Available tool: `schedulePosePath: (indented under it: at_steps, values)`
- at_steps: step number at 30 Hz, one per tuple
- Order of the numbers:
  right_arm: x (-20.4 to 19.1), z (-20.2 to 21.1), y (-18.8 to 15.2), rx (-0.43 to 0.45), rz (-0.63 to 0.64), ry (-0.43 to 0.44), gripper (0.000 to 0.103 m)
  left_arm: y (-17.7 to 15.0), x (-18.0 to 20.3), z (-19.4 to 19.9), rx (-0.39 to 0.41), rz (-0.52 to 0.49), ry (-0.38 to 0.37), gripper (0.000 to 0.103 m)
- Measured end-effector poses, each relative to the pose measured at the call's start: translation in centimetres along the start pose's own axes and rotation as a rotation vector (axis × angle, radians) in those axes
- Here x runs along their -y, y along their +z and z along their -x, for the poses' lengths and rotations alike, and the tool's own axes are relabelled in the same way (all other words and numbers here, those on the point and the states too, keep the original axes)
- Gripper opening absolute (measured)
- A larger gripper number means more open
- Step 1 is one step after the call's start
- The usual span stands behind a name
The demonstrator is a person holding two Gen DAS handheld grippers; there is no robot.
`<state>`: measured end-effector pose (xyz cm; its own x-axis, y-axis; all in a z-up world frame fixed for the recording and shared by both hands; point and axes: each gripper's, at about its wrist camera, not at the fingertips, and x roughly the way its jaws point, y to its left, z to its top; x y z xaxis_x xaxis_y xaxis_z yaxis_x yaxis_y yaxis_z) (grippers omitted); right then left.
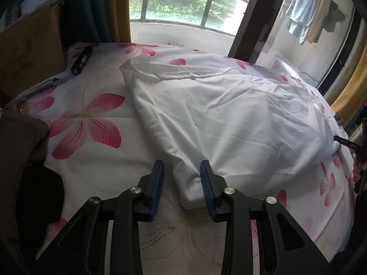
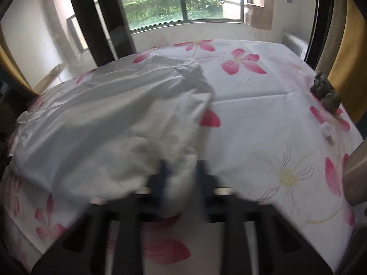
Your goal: Fold large clothes
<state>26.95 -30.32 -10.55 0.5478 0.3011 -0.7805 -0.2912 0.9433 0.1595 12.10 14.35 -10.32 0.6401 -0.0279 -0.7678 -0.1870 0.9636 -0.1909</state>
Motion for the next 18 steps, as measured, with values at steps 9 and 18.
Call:
schedulePosePath:
  at_steps: [9, 18]
  values:
    - [0.1, 3.4, -1.8, 0.055, 0.024, -0.060, 0.002, -1.2, 0.8, 2.9, 0.049, -0.012, -0.022, 0.004]
    - [0.6, 4.9, -5.0, 0.037, 0.005, -0.079, 0.002, -4.0, 2.0, 5.3, 0.033, -0.033, -0.024, 0.004]
